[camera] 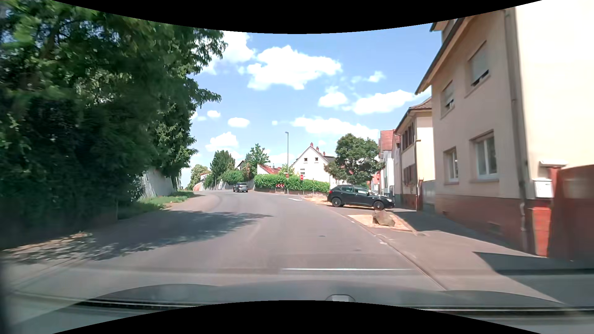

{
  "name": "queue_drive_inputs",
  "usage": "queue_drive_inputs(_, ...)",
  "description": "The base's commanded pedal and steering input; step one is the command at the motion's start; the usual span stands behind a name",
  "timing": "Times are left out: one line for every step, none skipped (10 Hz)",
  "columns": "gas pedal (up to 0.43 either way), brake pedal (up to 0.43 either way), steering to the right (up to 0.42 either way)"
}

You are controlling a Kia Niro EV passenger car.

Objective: Follow the waypoints while adhering to traffic rules and regulations

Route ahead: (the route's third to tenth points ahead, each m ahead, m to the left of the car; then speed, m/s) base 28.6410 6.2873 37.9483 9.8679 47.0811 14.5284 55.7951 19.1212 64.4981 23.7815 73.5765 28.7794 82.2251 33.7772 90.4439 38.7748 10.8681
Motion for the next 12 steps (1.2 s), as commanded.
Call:
queue_drive_inputs(0.067, 0.0, -0.053)
queue_drive_inputs(0.067, 0.0, -0.054)
queue_drive_inputs(0.067, 0.0, -0.054)
queue_drive_inputs(0.067, 0.0, -0.054)
queue_drive_inputs(0.067, 0.0, -0.054)
queue_drive_inputs(0.067, 0.0, -0.054)
queue_drive_inputs(0.067, 0.0, -0.055)
queue_drive_inputs(0.067, 0.0, -0.055)
queue_drive_inputs(0.067, 0.0, -0.055)
queue_drive_inputs(0.067, 0.0, -0.055)
queue_drive_inputs(0.067, 0.0, -0.055)
queue_drive_inputs(0.067, 0.0, -0.055)
